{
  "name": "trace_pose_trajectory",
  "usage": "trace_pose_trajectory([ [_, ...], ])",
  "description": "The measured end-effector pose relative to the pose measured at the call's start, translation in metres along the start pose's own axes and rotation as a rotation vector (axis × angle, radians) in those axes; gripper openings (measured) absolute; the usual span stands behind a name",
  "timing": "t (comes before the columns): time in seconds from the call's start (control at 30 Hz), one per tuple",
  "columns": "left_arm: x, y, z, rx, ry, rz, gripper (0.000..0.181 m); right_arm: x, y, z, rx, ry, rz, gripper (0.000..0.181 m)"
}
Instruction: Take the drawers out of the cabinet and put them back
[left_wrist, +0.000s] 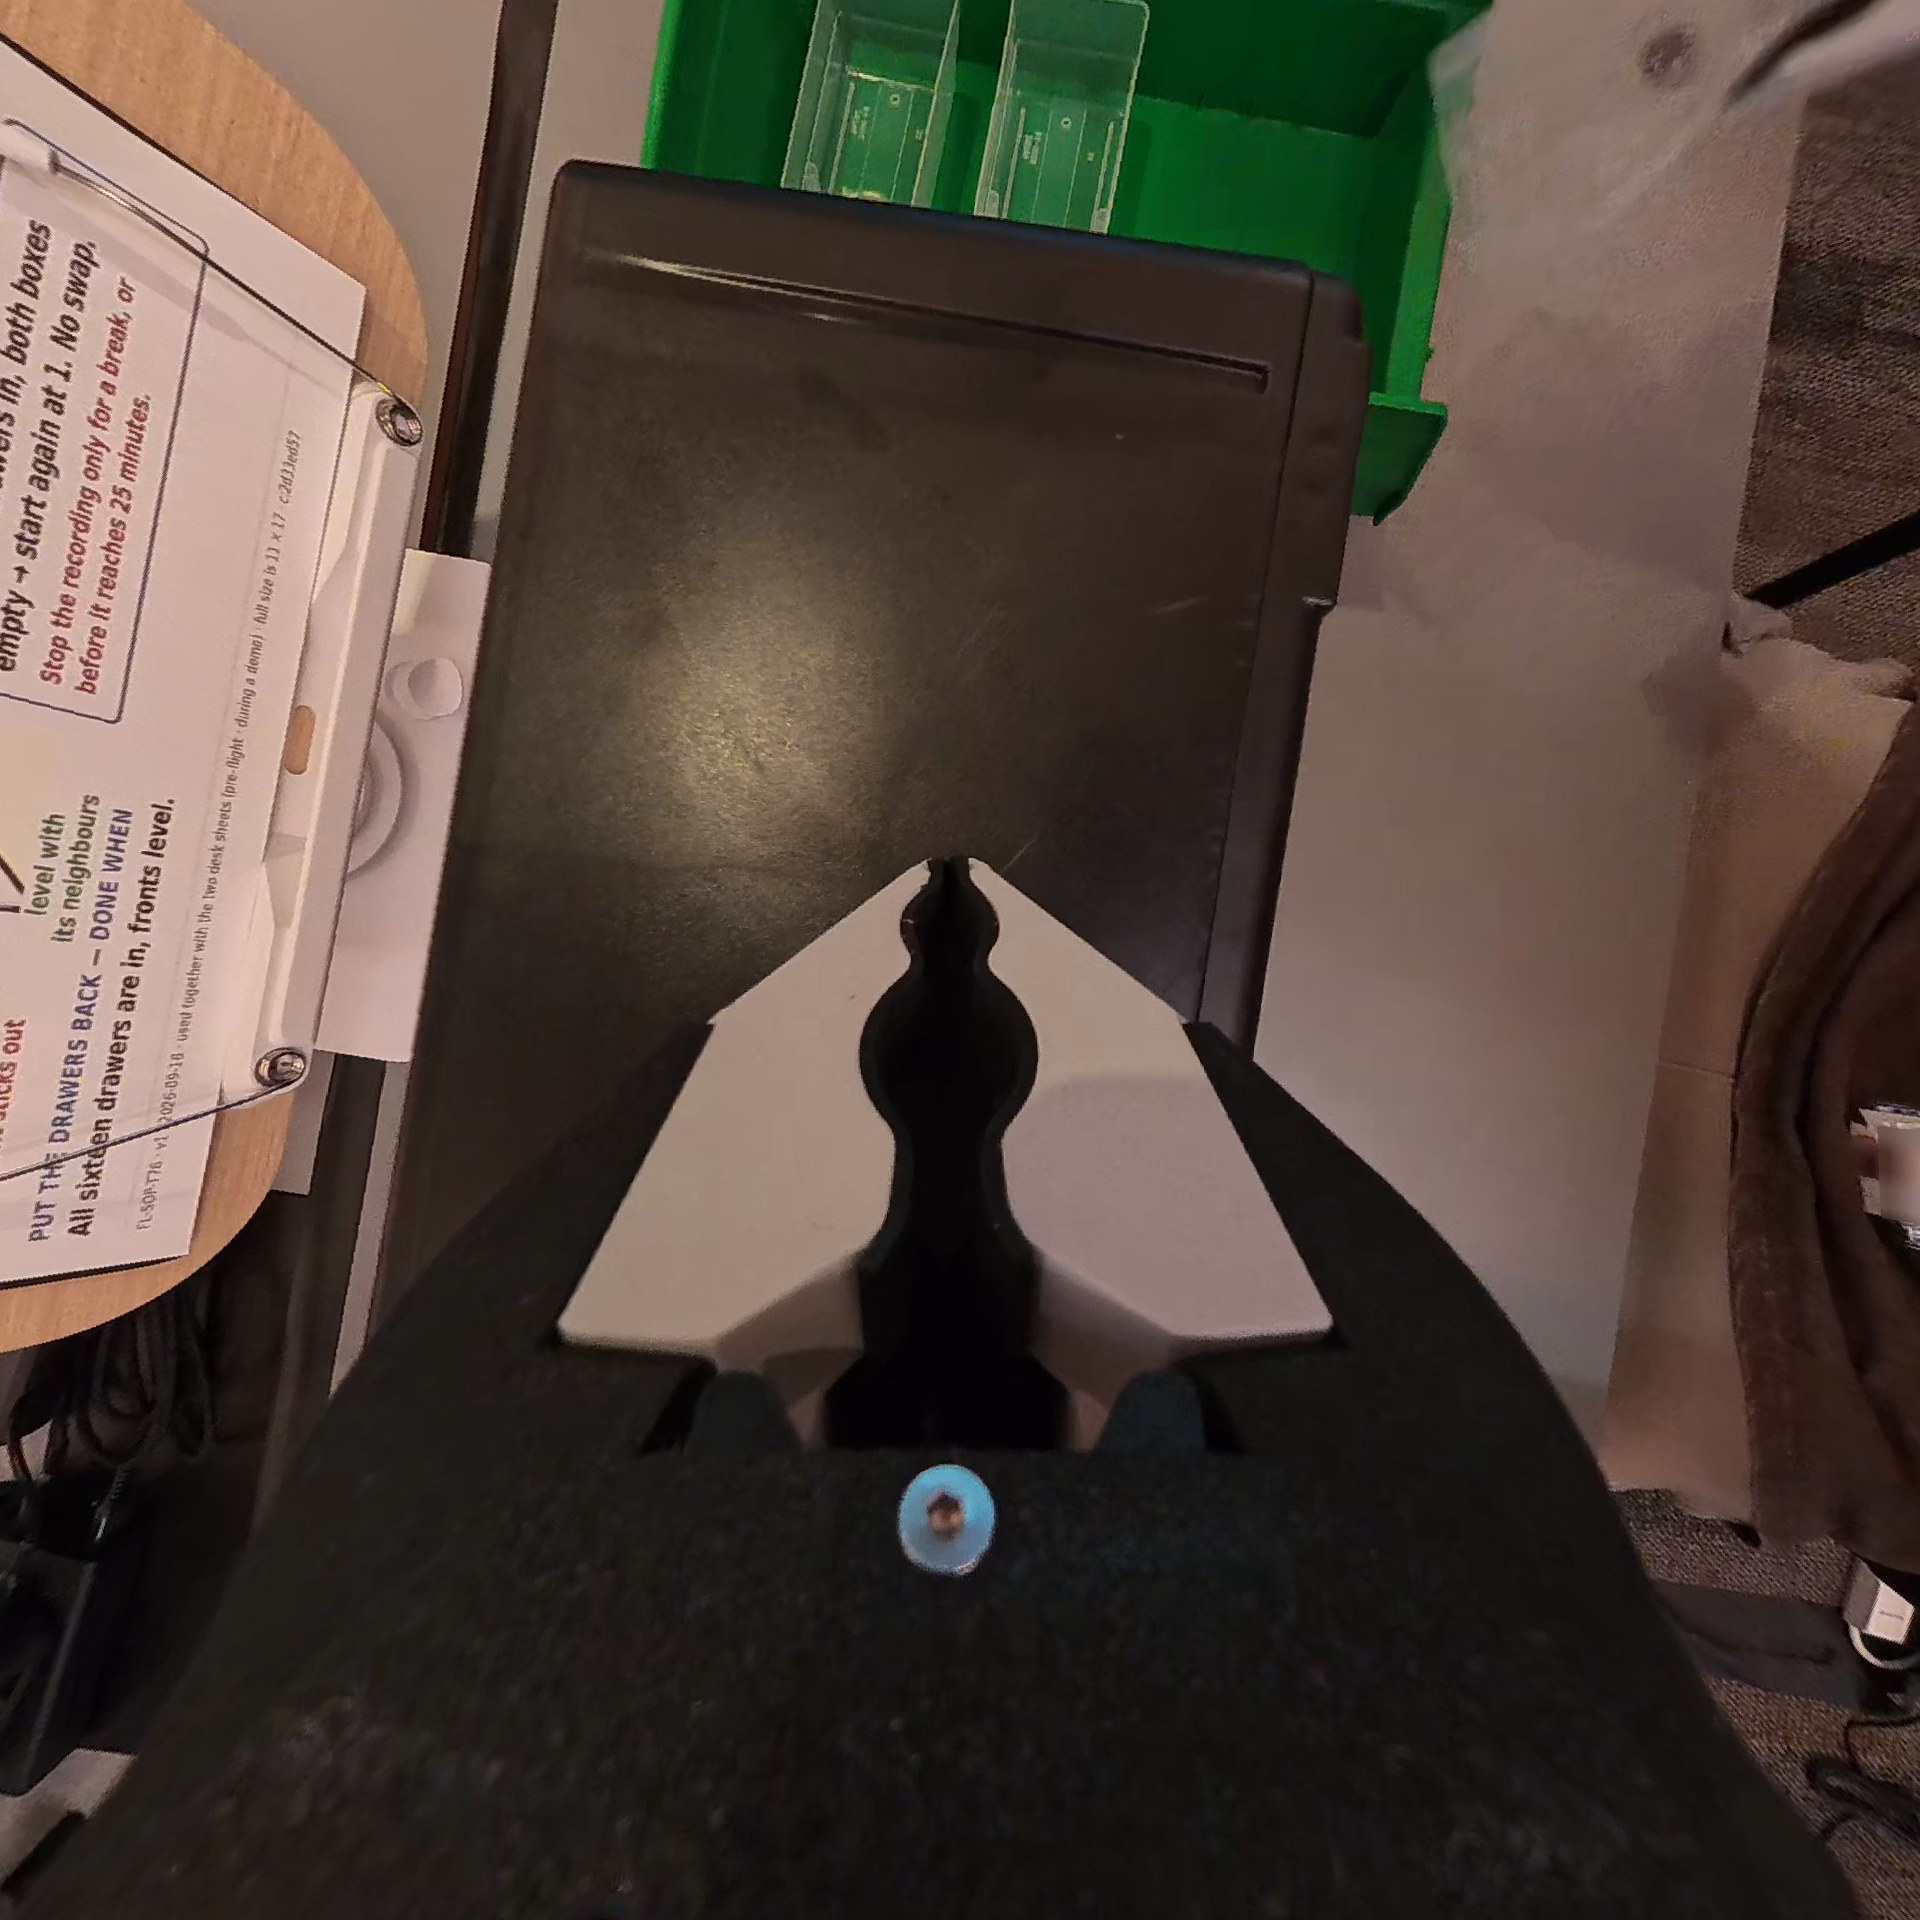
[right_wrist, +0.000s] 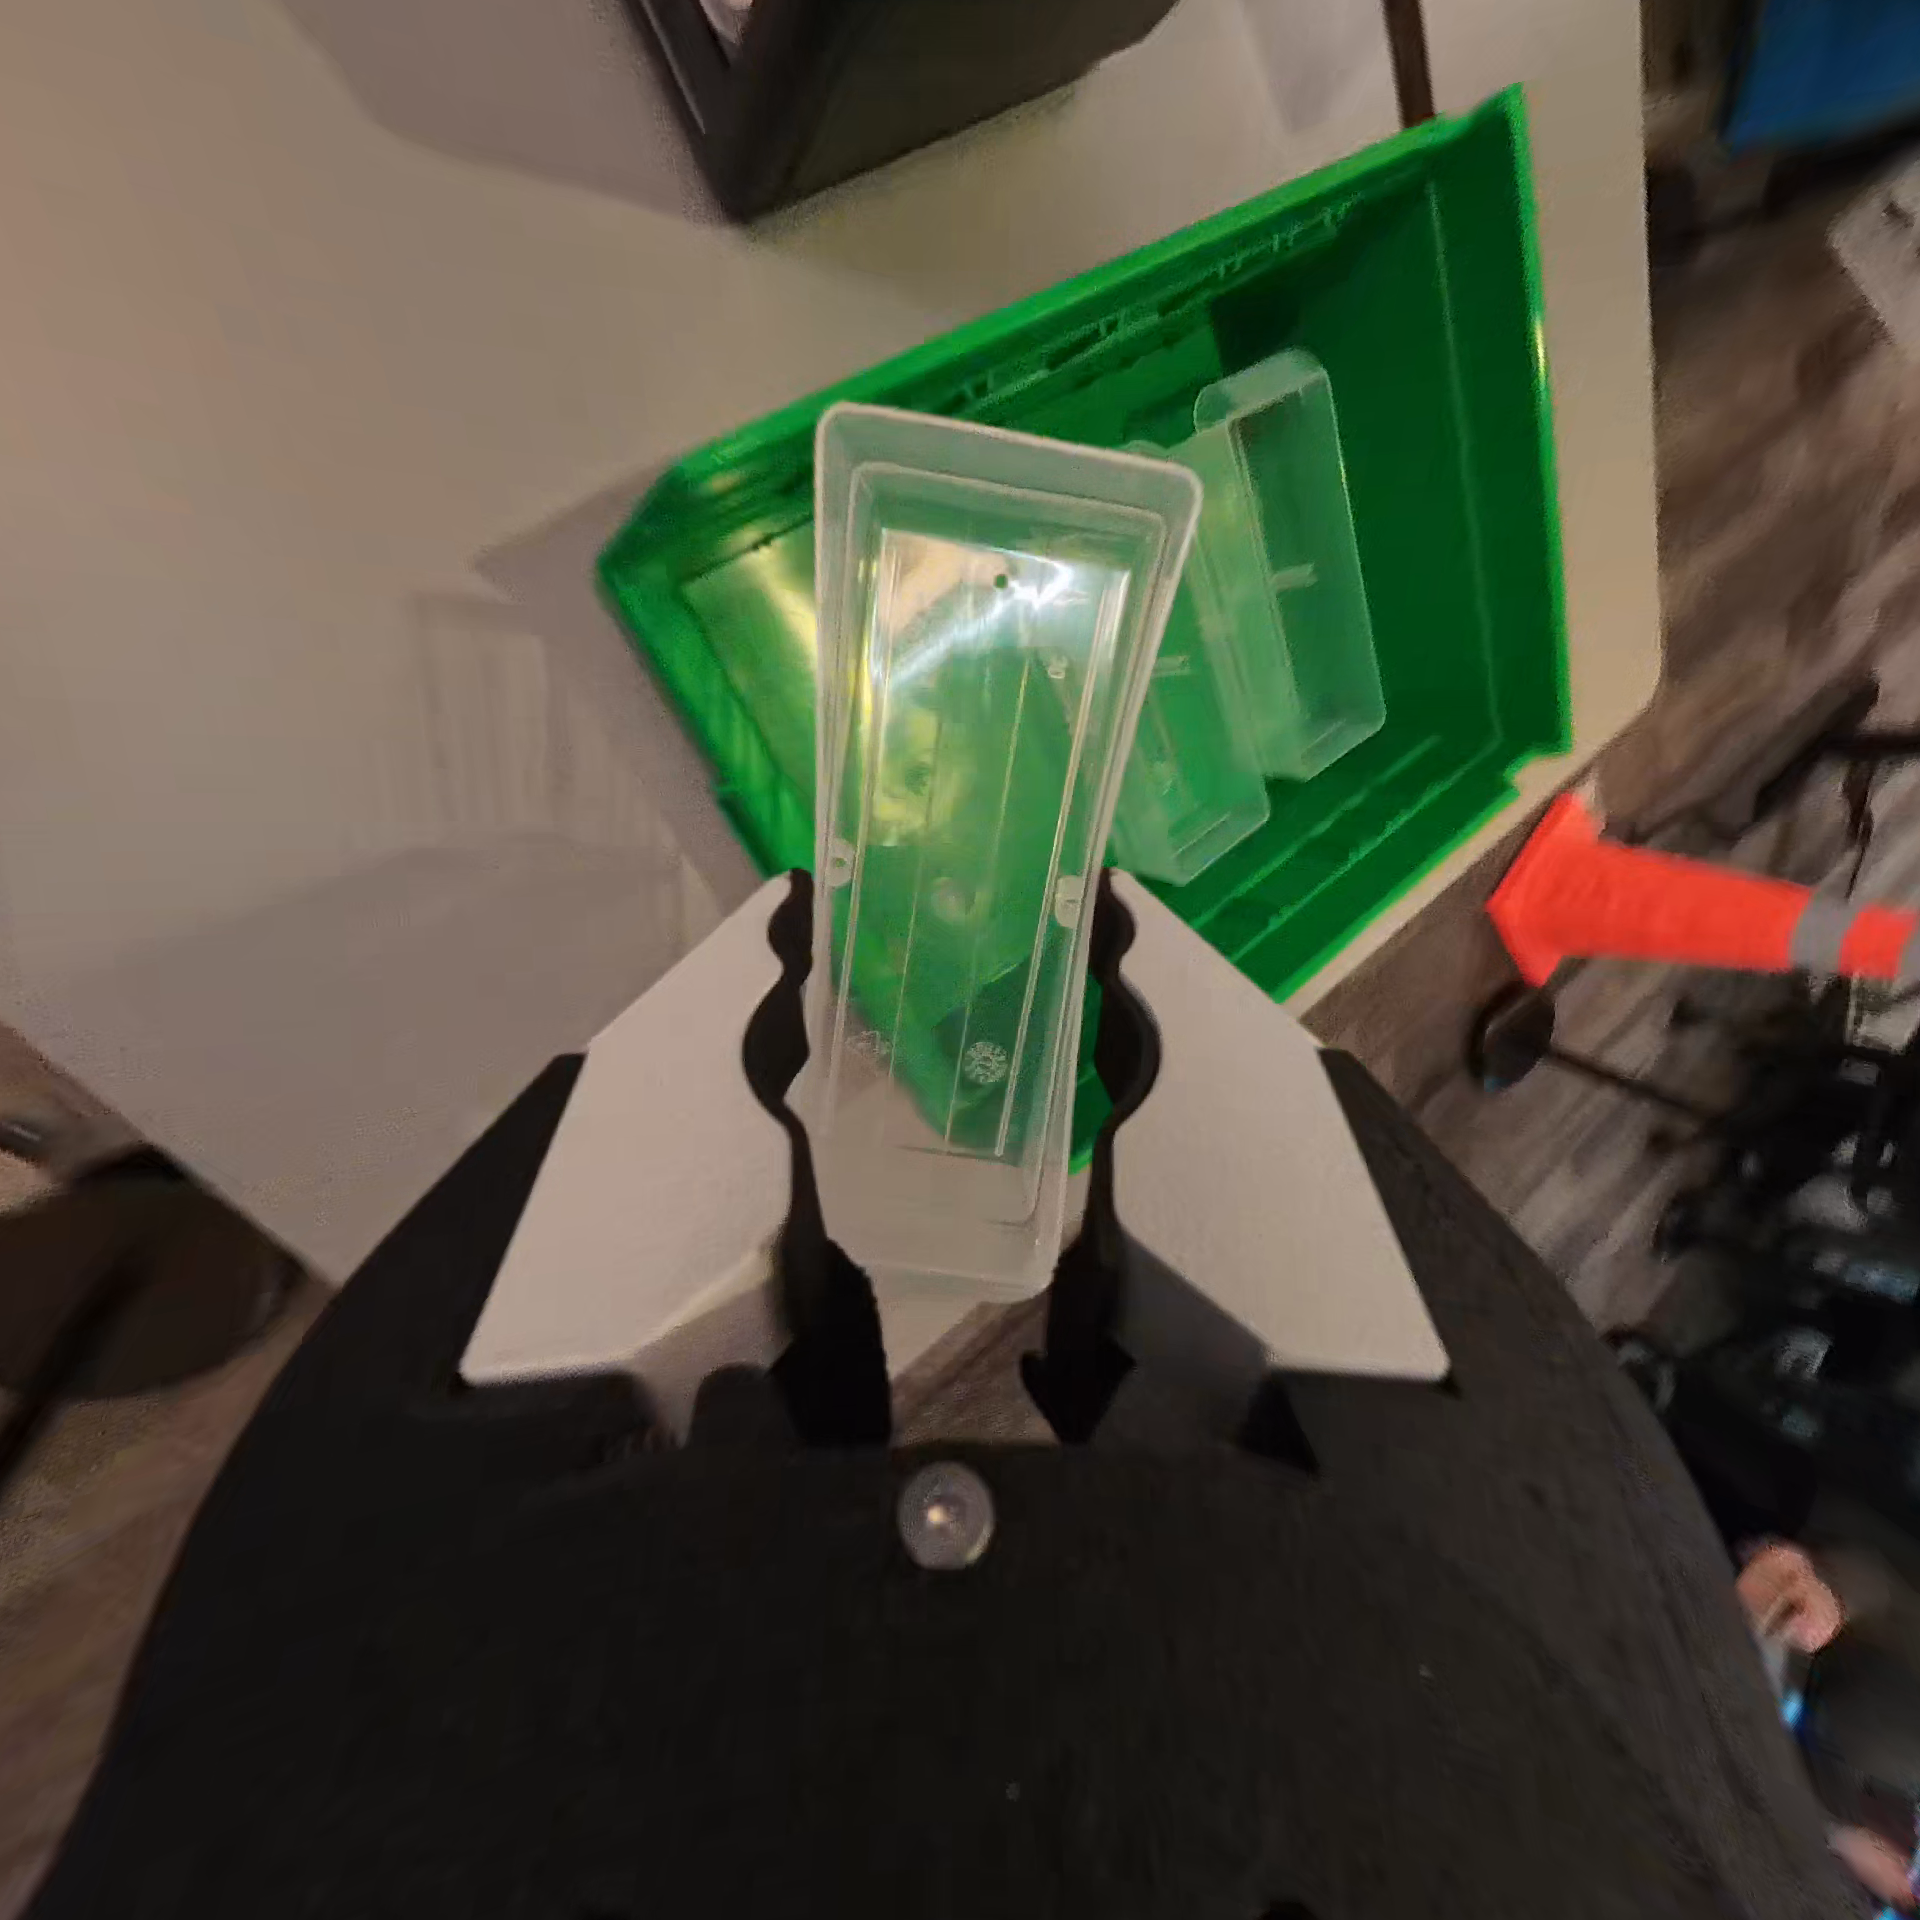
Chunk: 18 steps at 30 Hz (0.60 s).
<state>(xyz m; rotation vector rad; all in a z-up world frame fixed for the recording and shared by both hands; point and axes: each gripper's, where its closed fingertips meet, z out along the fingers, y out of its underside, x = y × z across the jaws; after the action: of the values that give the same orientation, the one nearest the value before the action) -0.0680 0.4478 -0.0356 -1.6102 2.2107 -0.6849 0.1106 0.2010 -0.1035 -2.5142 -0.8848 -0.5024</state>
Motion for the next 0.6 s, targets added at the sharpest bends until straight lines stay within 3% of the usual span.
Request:
trace_pose_trajectory([
  [0.17, 0.0, 0.0, 0.0, -0.018, -0.002, -0.001, 0.0, 0.025, 0.028, 0.068, -0.135, -0.156, -0.29, 0.053],
  [0.33, 0.0, 0.0, 0.0, -0.031, 0.006, -0.005, 0.0, 0.023, 0.028, 0.122, -0.197, -0.281, -0.455, 0.052],
  [0.6, 0.0, 0.0, 0.0, -0.04, 0.06, -0.026, 0.0, 0.025, 0.03, 0.153, -0.193, -0.4, -0.506, 0.054],
])
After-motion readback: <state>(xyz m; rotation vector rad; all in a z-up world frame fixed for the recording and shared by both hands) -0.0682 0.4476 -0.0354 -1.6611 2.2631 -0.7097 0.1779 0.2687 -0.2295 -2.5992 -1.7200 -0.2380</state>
